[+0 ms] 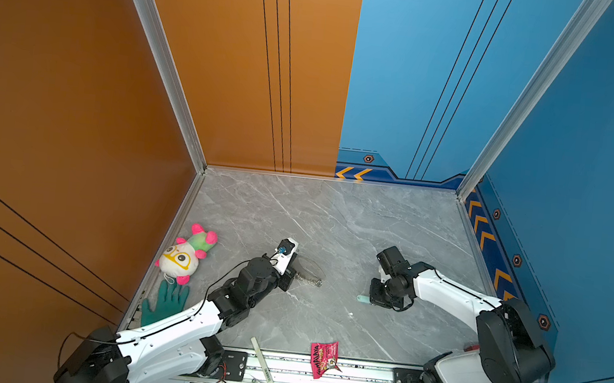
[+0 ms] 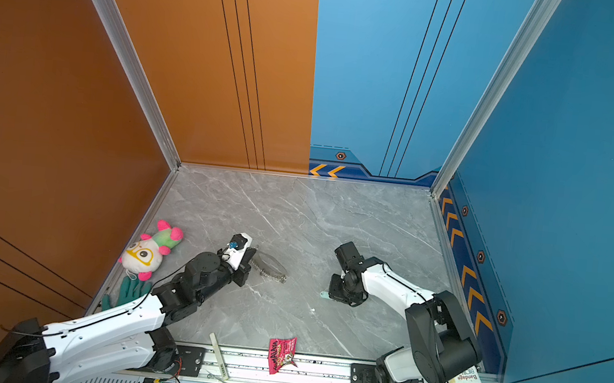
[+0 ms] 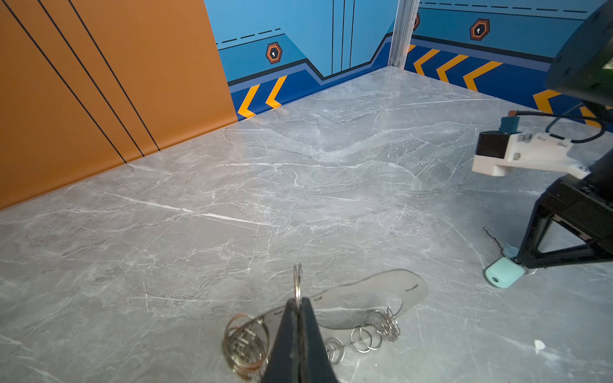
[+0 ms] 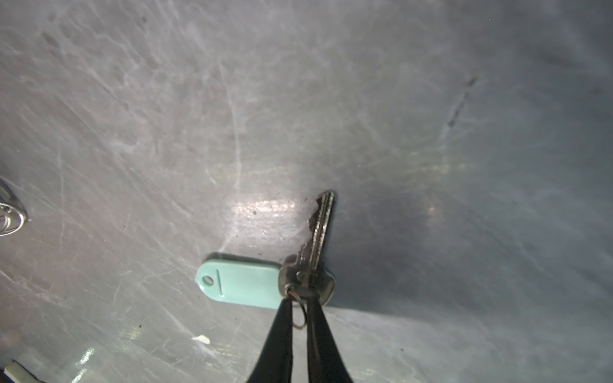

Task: Attach keys to a key ring
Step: Pick up the key from the center of the table.

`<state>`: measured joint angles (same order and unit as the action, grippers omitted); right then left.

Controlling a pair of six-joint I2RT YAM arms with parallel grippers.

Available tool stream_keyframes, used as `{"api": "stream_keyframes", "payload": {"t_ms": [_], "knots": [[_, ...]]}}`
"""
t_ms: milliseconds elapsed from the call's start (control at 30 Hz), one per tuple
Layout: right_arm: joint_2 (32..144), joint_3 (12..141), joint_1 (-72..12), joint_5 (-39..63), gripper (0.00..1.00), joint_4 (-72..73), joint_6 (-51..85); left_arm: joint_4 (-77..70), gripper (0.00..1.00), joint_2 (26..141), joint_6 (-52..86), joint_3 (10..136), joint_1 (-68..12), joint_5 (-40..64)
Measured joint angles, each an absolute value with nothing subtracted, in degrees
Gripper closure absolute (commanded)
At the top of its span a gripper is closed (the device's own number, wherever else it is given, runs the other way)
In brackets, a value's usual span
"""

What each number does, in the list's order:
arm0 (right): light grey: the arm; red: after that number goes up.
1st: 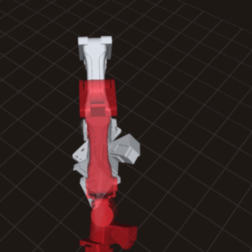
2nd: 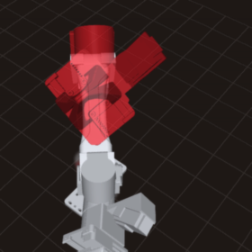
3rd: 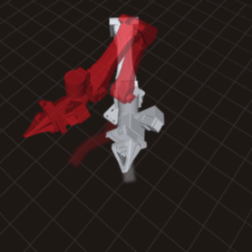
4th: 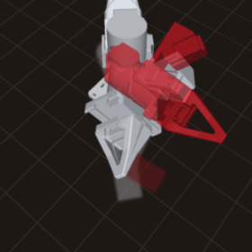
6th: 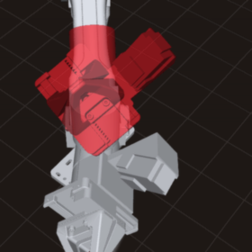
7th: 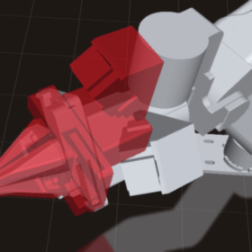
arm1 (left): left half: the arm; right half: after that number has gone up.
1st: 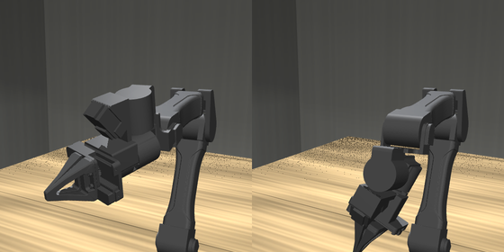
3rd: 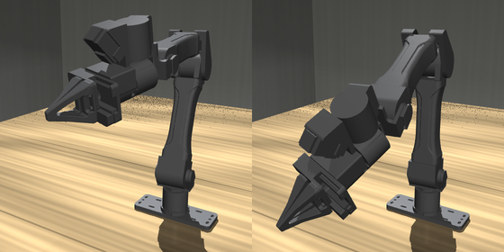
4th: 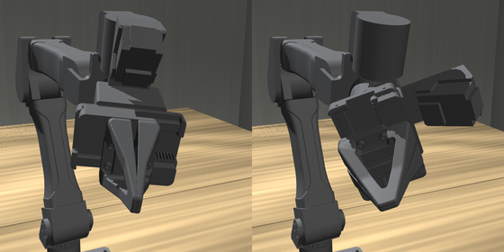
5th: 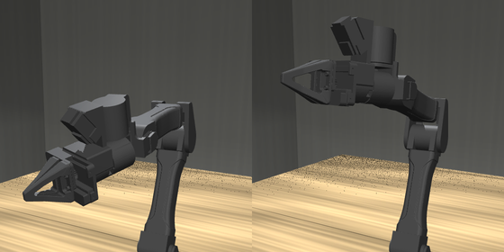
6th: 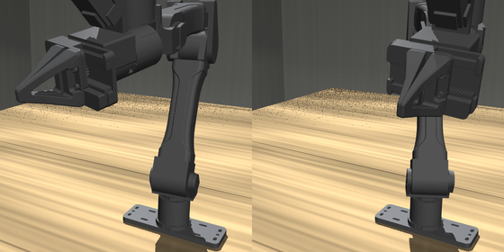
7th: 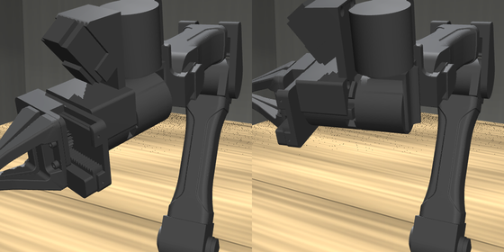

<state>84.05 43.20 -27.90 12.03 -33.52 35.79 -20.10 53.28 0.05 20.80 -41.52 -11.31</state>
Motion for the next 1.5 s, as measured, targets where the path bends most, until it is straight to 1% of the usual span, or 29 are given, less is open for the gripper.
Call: {"api": "stream_keyframes", "payload": {"t_ms": [133, 300, 433, 700, 1200, 1367, 1500], "knots": [[84.8, 43.7, -28.3, 12.0, 0.91, -33.5, 35.8, -20.1, 1.0, 53.3, 0.1, 20.8, -41.5, -11.3], [85.0, 44.2, -28.5, 12.0, 0.97, -33.5, 35.8, -20.1, 1.0, 53.3, 0.1, 20.8, -41.5, -11.3], [85.0, 44.7, -28.9, 12.0, 1.0, -33.5, 35.8, -20.1, 1.0, 53.3, 0.0, 20.8, -41.5, -11.3], [84.4, 44.8, -29.0, 12.0, 1.0, -33.5, 36.0, -20.3, 1.0, 53.3, -0.1, 20.8, -41.5, -10.6], [75.7, 48.1, -30.1, 11.9, 1.0, -33.6, 38.4, -22.5, 1.0, 56.2, -0.6, 21.0, -42.0, -8.2], [73.5, 50.9, -32.9, 11.6, 1.0, -33.6, 36.0, -23.1, 1.0, 56.8, -1.1, 21.1, -42.4, -6.5], [71.8, 53.4, -37.3, 9.3, 1.0, -33.5, 31.6, -23.3, 1.0, 57.4, -1.7, 21.5, -42.6, -4.3]]}}
